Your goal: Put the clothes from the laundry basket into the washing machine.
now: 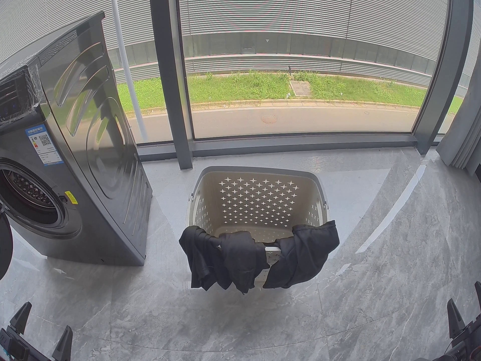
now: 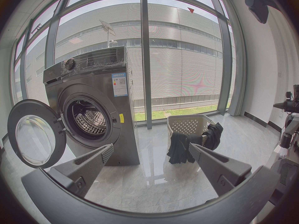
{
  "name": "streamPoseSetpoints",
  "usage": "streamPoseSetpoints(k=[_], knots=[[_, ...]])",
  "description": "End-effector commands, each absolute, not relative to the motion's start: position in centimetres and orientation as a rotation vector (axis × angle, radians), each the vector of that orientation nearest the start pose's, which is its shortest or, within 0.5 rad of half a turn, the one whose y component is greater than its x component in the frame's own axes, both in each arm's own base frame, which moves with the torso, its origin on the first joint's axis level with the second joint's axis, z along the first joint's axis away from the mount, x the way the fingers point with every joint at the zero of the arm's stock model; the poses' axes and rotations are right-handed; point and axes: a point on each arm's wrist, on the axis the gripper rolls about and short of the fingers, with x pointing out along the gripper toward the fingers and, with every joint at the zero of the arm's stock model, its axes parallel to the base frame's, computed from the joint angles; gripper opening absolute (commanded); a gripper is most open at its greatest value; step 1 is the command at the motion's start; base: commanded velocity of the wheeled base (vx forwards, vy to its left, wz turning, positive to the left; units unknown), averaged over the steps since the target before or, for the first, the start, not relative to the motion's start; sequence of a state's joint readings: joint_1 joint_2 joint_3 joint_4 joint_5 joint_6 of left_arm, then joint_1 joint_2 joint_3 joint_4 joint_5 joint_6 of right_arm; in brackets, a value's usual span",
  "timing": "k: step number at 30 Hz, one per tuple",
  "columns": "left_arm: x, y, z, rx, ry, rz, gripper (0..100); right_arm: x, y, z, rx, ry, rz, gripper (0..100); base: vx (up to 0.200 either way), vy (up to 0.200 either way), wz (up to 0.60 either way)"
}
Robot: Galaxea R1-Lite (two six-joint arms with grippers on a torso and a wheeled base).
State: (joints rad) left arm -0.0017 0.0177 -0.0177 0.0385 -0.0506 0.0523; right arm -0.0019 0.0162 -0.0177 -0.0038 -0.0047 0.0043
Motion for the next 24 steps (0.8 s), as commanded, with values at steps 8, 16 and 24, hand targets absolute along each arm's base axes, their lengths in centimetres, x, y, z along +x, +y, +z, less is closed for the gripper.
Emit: streamPoseSetpoints(k=[8, 16, 24], knots=[[-2.29, -0.11, 7.16, 0.051, 0.037, -0.053, 100, -2.28, -0.01, 7.60, 0.005, -0.005, -0.006, 100, 0.000, 0.000, 0.00], [-2.29, -0.11, 7.16, 0.051, 0.037, -0.052, 100, -2.28, -0.01, 7.60, 0.005, -0.005, -0.006, 100, 0.000, -0.075, 0.00], [-2.29, -0.11, 7.16, 0.051, 0.037, -0.053, 100, -2.28, -0.01, 7.60, 0.005, -0.005, -0.006, 100, 0.000, -0.075, 0.00]])
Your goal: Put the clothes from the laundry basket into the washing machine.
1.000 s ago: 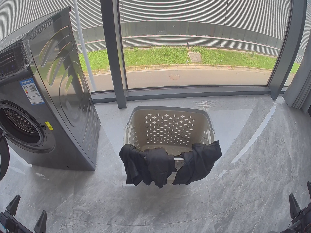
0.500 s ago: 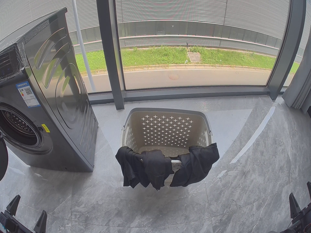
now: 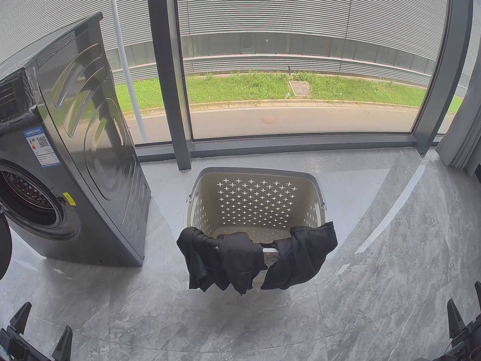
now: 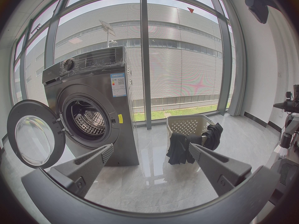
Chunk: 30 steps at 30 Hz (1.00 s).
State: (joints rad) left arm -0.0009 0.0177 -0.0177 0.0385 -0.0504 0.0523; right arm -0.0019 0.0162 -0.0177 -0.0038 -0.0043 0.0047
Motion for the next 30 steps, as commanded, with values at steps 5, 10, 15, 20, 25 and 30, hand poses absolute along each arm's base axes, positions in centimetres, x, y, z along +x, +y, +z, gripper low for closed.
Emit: streamPoseSetpoints(k=[5, 10, 15, 20, 25, 30], knots=[[-2.29, -0.11, 7.16, 0.051, 0.037, -0.052, 100, -2.28, -0.01, 7.60, 0.006, -0.005, -0.006, 100, 0.000, 0.000, 0.00], [-2.29, -0.11, 7.16, 0.051, 0.037, -0.053, 100, -2.28, 0.00, 7.60, 0.005, -0.005, -0.008, 100, 0.000, 0.000, 0.00], [-2.29, -0.11, 7.16, 0.051, 0.037, -0.053, 100, -2.28, 0.00, 7.60, 0.006, -0.005, -0.008, 100, 0.000, 0.000, 0.00], [-2.29, -0.11, 7.16, 0.053, 0.037, -0.053, 100, -2.28, 0.00, 7.60, 0.005, -0.005, -0.009, 100, 0.000, 0.000, 0.00], [-2.29, -0.12, 7.17, 0.050, 0.035, -0.056, 100, -2.28, 0.00, 7.60, 0.003, -0.005, -0.009, 100, 0.000, 0.120, 0.00], [-2.29, -0.11, 7.16, 0.053, 0.037, -0.053, 100, -2.28, 0.00, 7.58, 0.009, -0.003, -0.008, 100, 0.000, 0.200, 0.00]])
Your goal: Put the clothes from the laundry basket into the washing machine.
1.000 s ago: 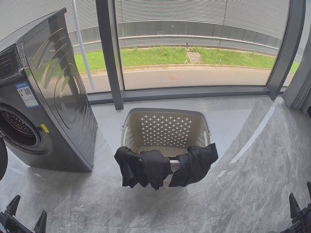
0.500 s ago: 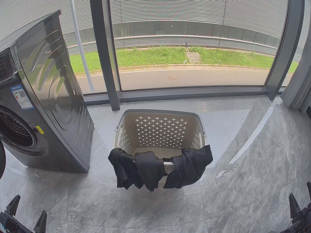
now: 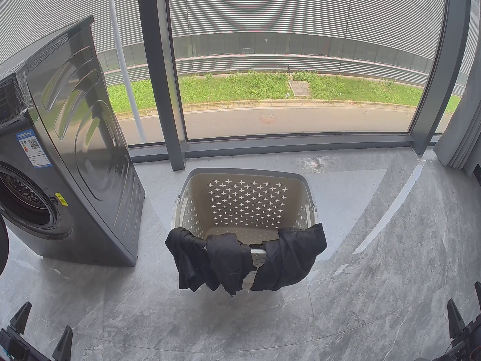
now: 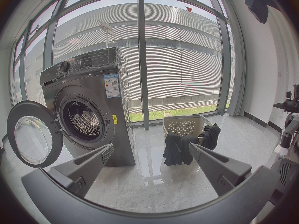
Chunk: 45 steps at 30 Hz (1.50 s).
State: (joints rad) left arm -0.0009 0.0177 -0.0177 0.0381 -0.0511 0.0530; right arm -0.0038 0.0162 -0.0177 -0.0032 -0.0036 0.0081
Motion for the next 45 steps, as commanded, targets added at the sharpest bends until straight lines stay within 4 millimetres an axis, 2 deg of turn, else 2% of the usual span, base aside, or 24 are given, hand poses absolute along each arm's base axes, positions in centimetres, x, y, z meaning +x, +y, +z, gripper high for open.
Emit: streamPoseSetpoints(k=[1, 5, 6, 8, 9, 10, 11, 12, 13, 16, 17, 18, 20, 24, 32, 33, 34, 38, 41, 45], knots=[[-2.3, -0.1, 7.2, 0.053, 0.037, -0.055, 100, -2.3, 0.0, 7.6, 0.009, -0.005, -0.006, 100, 0.000, 0.200, 0.00], [-2.3, -0.1, 7.2, 0.053, 0.037, -0.053, 100, -2.3, 0.0, 7.9, 0.000, -0.025, 0.012, 100, 0.000, 0.000, 0.00], [-2.3, -0.1, 7.2, 0.053, 0.037, -0.055, 100, -2.7, 0.1, 9.1, 0.004, -0.078, 0.025, 100, 0.000, 0.000, 0.00], [-2.3, -0.1, 7.2, 0.053, 0.037, -0.055, 100, -4.0, 0.1, 13.3, 0.014, -0.216, 0.054, 100, 0.000, 0.000, 0.00], [-2.3, -0.1, 7.2, 0.053, 0.037, -0.053, 100, -4.0, 0.1, 13.5, 0.016, -0.217, 0.057, 100, 0.000, 0.000, 0.00], [-2.3, -0.1, 7.2, 0.053, 0.037, -0.053, 100, -4.1, 0.0, 16.1, 0.024, -0.226, 0.092, 100, 0.000, 0.000, 0.00], [-2.3, -0.1, 7.2, 0.053, 0.037, -0.053, 100, -3.8, 0.0, 16.6, 0.026, -0.199, 0.124, 100, 0.000, 0.000, 0.00], [-2.3, -0.1, 7.2, 0.053, 0.037, -0.053, 100, -3.8, 0.0, 16.6, 0.026, -0.199, 0.124, 100, 0.000, 0.000, 0.00], [-2.3, -0.1, 7.2, 0.053, 0.037, -0.053, 100, -2.6, 0.1, 16.2, 0.028, -0.084, 0.227, 100, 0.000, 0.000, 0.00], [-2.3, -0.1, 7.2, 0.053, 0.037, -0.053, 100, -0.2, 0.5, 14.6, 0.041, 0.147, 0.374, 100, 0.000, 0.000, 0.00], [-2.3, -0.1, 7.2, 0.053, 0.037, -0.053, 100, -0.1, 0.5, 14.6, 0.041, 0.153, 0.379, 100, 0.200, 0.000, 0.00], [-2.3, -0.1, 7.2, 0.053, 0.037, -0.053, 100, 1.3, 0.8, 14.1, 0.047, 0.239, 0.405, 100, 0.200, 0.000, 0.00], [-2.3, -0.1, 7.2, 0.054, 0.037, -0.053, 100, 2.3, 1.0, 13.7, 0.052, 0.297, 0.412, 100, 0.100, 0.000, 0.00], [-2.3, -0.1, 7.2, 0.053, 0.037, -0.055, 100, 3.7, 1.3, 13.3, 0.049, 0.346, 0.438, 100, 0.000, 0.000, 0.00], [-2.3, -0.1, 7.2, 0.053, 0.037, -0.055, 100, 8.4, 2.7, 13.3, 0.074, 0.482, 0.506, 100, 0.000, 0.000, 0.00], [-2.3, -0.1, 7.2, 0.053, 0.037, -0.055, 100, 8.5, 2.8, 13.3, 0.074, 0.486, 0.507, 100, 0.000, 0.000, 0.00], [-2.3, -0.1, 7.2, 0.053, 0.037, -0.055, 100, 9.8, 3.3, 13.0, 0.072, 0.512, 0.522, 100, 0.000, 0.000, 0.00], [-2.3, -0.1, 7.2, 0.053, 0.037, -0.055, 100, 13.0, 4.5, 12.0, 0.066, 0.552, 0.540, 100, 0.000, 0.000, 0.00], [-2.3, -0.1, 7.2, 0.053, 0.037, -0.055, 100, 14.2, 5.3, 11.4, 0.057, 0.567, 0.566, 100, 0.000, 0.000, 0.00], [-2.3, -0.1, 7.2, 0.053, 0.037, -0.055, 100, 17.0, 7.1, 9.9, 0.030, 0.599, 0.600, 100, 0.000, 0.000, 0.00]])
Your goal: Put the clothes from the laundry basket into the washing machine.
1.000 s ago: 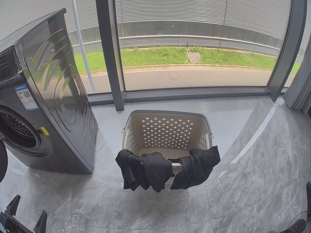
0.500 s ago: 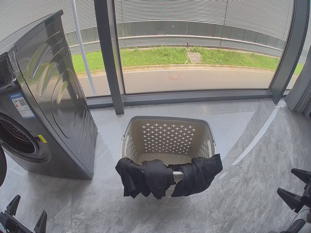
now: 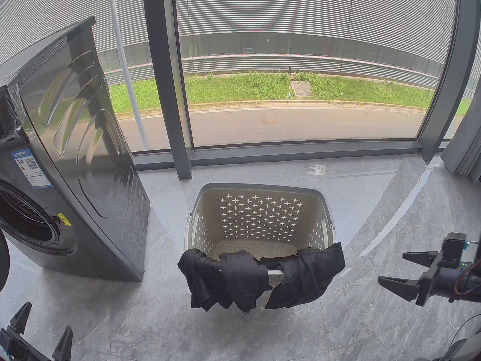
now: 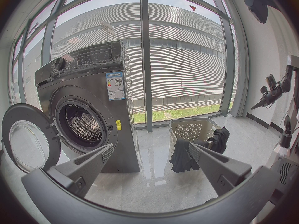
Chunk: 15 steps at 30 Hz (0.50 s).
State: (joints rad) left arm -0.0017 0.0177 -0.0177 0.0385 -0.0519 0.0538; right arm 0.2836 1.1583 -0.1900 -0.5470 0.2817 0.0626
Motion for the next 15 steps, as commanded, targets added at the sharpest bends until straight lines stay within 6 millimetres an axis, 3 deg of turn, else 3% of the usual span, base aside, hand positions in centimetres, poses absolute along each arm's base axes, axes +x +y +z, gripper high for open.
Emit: streamPoseSetpoints(k=[1, 6, 13, 15], knots=[[-2.3, -0.1, 7.2, 0.053, 0.037, -0.055, 100, 17.7, 7.5, 9.6, 0.026, 0.604, 0.602, 100, 0.000, 0.000, 0.00], [-2.3, -0.1, 7.2, 0.053, 0.037, -0.055, 100, 20.6, 9.3, 8.0, -0.003, 0.603, 0.584, 100, 0.000, 0.000, 0.00], [-2.3, -0.1, 7.2, 0.053, 0.037, -0.055, 100, 22.1, 11.2, 6.0, -0.025, 0.598, 0.620, 100, 0.000, 0.000, 0.00], [-2.3, -0.1, 7.2, 0.053, 0.037, -0.055, 100, 23.4, 11.9, 4.8, -0.033, 0.605, 0.618, 100, 0.000, 0.000, 0.00]])
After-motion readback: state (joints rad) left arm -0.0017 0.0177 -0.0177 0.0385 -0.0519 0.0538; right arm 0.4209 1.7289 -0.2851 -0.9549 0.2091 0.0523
